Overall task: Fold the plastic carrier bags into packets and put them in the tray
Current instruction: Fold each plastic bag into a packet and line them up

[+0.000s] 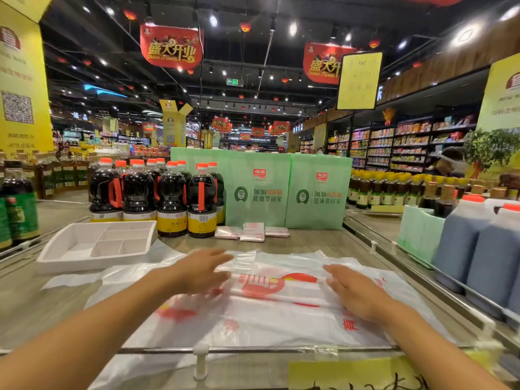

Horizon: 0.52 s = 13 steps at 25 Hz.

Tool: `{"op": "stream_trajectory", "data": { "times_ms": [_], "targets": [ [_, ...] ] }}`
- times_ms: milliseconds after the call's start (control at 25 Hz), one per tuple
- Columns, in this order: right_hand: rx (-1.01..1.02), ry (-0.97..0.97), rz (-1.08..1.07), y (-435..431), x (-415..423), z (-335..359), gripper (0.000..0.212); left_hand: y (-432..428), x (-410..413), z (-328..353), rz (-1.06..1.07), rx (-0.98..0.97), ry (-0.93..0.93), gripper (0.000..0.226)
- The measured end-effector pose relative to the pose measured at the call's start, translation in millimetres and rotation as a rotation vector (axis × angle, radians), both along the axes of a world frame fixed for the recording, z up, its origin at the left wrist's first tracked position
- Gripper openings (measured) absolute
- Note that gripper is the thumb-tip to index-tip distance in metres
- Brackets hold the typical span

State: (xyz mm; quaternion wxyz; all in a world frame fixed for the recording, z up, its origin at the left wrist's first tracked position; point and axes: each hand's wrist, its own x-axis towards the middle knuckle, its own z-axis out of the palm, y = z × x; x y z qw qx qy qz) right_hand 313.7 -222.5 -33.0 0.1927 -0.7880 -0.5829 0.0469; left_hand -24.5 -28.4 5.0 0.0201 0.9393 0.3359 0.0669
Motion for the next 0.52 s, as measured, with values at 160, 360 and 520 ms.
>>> {"op": "stream_trajectory", "data": {
  "times_ms": [160,360,520],
  "targets": [
    [0.154,0.108,-0.113,-8,3,5,0.041,-51,79,-6,-0.245,-0.161,0.044,0.068],
    [0.167,0.315,-0.151,-12,12,8,0.047,-53,126,-30,-0.289,-0.189,0.167,0.074],
    [0.004,0.348,-0.048,-12,5,11,0.059,-27,111,-40,-0.229,-0.197,0.134,0.118]
  ]
}}
